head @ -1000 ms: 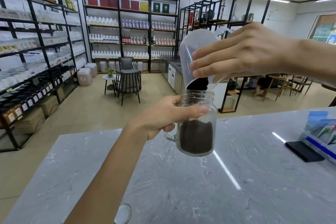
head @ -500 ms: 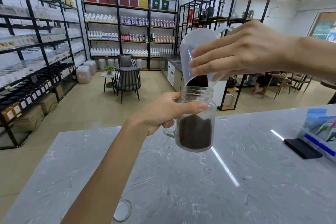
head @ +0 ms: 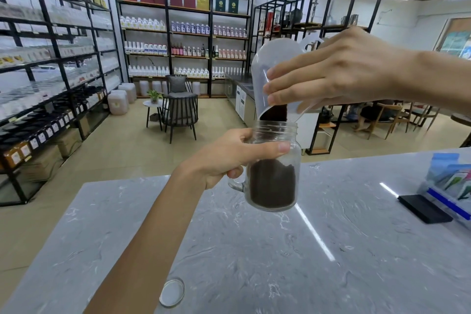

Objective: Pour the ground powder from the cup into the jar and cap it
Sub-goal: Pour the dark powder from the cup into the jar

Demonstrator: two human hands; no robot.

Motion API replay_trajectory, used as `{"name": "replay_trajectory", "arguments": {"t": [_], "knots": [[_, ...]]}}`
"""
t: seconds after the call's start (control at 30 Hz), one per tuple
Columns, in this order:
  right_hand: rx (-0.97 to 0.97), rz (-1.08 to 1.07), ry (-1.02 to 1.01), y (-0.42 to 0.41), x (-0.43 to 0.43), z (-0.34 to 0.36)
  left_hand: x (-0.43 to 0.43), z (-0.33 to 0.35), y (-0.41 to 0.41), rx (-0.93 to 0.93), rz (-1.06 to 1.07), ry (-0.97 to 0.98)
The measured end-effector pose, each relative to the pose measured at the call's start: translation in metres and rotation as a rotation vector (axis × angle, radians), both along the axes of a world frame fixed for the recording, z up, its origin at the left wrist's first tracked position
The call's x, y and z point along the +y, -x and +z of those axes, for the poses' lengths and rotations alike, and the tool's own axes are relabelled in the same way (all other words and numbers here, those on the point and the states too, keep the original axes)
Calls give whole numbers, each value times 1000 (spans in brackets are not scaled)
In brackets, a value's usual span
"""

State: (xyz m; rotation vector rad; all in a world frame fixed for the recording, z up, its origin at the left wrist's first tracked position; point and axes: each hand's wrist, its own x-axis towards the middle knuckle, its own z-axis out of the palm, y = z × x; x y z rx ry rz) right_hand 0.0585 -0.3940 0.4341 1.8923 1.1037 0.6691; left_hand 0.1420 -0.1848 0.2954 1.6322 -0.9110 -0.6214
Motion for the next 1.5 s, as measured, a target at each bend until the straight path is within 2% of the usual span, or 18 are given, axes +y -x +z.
{"name": "replay_trajectory", "arguments": {"t": [0.7, 0.97, 1.23, 1.37, 1.5], "knots": [[-21, 11, -29, -3, 9, 4, 6, 0, -3, -19, 9, 27], [-69, 49, 92, -7, 12, 7, 6, -1, -4, -17, 43, 57], [-60, 37, 2, -4, 13, 8, 12, 0, -5, -50, 48, 51], [-74, 55, 45, -5, 12, 5, 12, 0, -5, -49, 55, 41], [-81, 50, -1, -4, 10, 2, 8, -3, -6, -47, 70, 39]]}}
